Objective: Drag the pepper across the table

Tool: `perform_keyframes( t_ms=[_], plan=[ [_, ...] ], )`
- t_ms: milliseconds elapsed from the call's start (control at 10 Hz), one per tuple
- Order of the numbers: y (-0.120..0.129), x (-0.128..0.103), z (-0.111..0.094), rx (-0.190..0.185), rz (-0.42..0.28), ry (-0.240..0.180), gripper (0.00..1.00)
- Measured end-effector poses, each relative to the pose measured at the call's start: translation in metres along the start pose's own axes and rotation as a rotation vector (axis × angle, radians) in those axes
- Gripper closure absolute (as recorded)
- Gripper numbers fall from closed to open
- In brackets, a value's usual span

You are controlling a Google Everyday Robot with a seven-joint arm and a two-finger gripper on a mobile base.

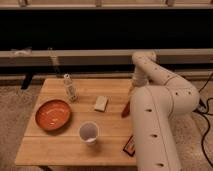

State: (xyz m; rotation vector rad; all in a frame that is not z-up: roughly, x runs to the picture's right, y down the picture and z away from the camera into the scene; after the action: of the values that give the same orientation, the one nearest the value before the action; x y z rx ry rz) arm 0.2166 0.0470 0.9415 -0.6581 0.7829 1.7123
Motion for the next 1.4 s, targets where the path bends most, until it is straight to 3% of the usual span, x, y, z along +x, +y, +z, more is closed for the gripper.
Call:
perform_keyframes(
  t_ms=[400,1000,1200,1400],
  plan=[
    [-0.006,0.012,0.01,0.015,0.01,0.035,0.35],
    [0.01,0.025,0.02,0.029,-0.061,0.059,0.36],
    [0.013,0.026,0.023,0.029,-0.069,0.073,0.5],
    [0.014,0.026,0.025,0.025,-0.07,0.095,0.72]
  ],
)
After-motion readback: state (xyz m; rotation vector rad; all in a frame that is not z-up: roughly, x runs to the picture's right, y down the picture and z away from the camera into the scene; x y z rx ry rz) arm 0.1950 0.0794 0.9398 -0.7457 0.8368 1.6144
